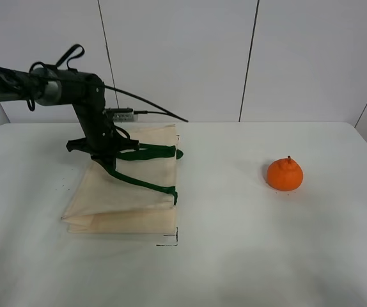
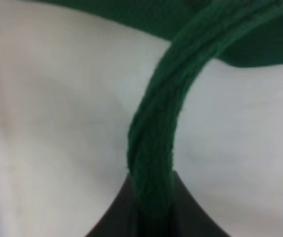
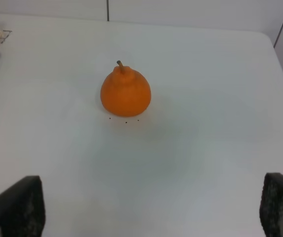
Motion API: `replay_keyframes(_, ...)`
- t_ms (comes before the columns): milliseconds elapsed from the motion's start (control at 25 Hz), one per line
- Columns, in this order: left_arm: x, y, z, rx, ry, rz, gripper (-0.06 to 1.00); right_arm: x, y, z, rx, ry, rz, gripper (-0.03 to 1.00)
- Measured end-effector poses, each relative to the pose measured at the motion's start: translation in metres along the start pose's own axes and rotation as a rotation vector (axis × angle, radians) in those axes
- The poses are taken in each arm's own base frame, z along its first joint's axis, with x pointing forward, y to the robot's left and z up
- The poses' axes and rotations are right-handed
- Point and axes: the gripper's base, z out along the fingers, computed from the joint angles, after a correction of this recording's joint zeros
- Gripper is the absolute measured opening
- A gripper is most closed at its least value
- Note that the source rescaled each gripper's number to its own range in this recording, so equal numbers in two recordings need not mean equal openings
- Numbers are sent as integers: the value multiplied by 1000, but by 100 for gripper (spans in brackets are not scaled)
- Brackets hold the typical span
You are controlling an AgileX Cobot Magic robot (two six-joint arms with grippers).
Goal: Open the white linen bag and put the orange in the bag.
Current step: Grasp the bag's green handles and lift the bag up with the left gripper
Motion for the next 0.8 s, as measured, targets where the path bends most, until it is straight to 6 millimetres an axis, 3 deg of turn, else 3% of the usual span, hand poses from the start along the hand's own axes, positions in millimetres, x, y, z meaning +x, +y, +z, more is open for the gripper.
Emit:
replay_keyframes(480, -12, 4, -161, 44, -210, 82, 1, 0, 0, 0, 0, 0, 0, 100)
replay_keyframes(640, -8, 5, -202, 86, -316, 85, 0, 0, 0, 0, 0, -5, 0, 100)
replay_keyframes(800, 3, 5, -228, 126, -367, 94, 0, -1, 0, 0, -3, -6, 2, 100)
